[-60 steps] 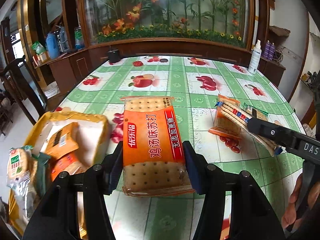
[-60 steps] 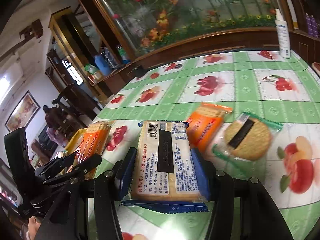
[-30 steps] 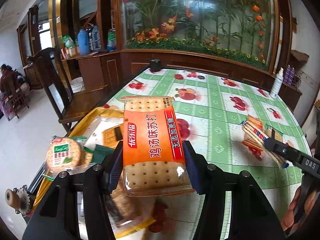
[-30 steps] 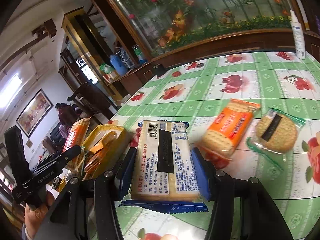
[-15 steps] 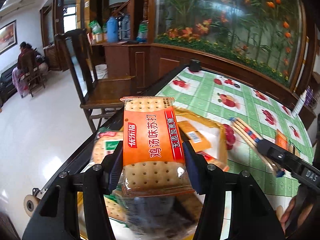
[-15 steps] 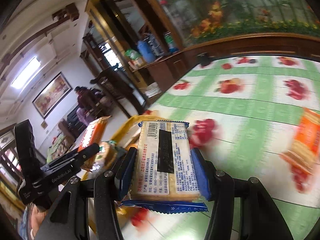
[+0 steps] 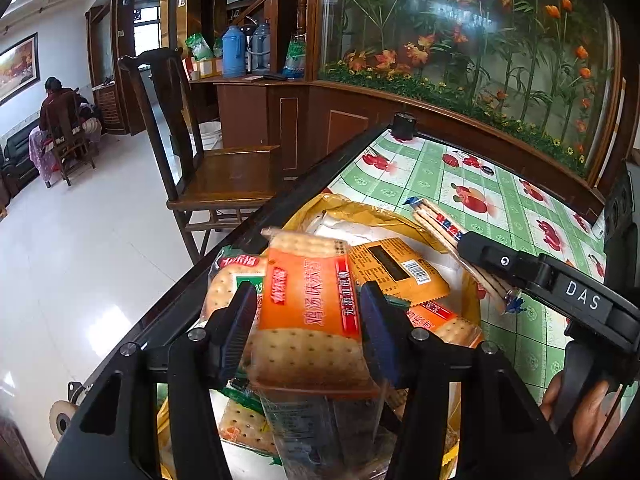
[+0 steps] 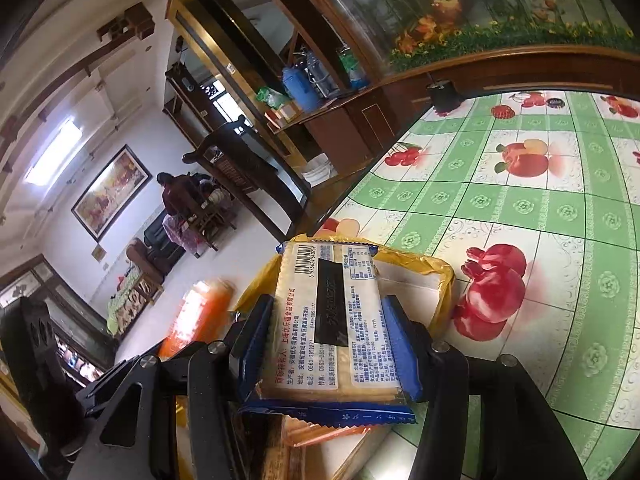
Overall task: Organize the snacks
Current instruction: 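Lower both packs into the tray and open both grippers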
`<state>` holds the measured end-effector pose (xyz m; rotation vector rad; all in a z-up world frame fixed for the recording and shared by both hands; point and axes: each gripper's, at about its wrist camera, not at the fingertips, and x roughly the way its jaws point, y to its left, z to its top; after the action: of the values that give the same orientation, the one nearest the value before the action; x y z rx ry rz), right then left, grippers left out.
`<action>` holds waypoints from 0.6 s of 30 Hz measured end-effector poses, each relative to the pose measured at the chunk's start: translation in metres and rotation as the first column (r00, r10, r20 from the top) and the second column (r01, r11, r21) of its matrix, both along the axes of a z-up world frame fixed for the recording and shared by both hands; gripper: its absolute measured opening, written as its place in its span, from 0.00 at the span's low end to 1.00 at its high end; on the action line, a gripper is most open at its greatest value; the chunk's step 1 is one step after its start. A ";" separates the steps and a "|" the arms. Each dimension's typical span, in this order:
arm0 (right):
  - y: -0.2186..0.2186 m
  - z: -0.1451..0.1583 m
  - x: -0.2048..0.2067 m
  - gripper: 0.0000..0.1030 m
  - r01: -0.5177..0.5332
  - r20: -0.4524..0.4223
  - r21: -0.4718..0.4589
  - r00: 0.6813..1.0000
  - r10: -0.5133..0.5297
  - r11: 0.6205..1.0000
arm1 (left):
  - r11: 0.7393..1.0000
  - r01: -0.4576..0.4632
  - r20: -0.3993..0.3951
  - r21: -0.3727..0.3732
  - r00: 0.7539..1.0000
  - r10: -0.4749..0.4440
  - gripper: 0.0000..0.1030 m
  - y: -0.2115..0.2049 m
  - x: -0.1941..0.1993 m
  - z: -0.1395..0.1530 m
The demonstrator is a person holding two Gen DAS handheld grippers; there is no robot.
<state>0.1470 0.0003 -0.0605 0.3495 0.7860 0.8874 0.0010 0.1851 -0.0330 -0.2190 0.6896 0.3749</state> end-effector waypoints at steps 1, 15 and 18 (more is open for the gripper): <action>-0.001 -0.001 0.001 0.54 0.009 0.000 0.000 1.000 -0.009 1.000 | 1.000 0.000 0.001 0.000 1.000 0.000 0.52 0.000 0.001 0.000; 0.011 -0.008 -0.003 0.57 -0.031 -0.006 -0.020 0.999 0.031 0.999 | 0.998 -0.009 -0.011 -0.058 1.000 0.008 0.74 0.008 0.004 0.002; 0.008 -0.005 -0.004 0.57 -0.029 0.000 -0.013 1.000 0.029 0.999 | 0.999 -0.025 -0.015 -0.032 1.000 0.024 0.77 0.005 0.001 0.006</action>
<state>0.1429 0.0083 -0.0658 0.3269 0.7984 0.9093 0.0022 0.1900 -0.0268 -0.2561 0.7083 0.3891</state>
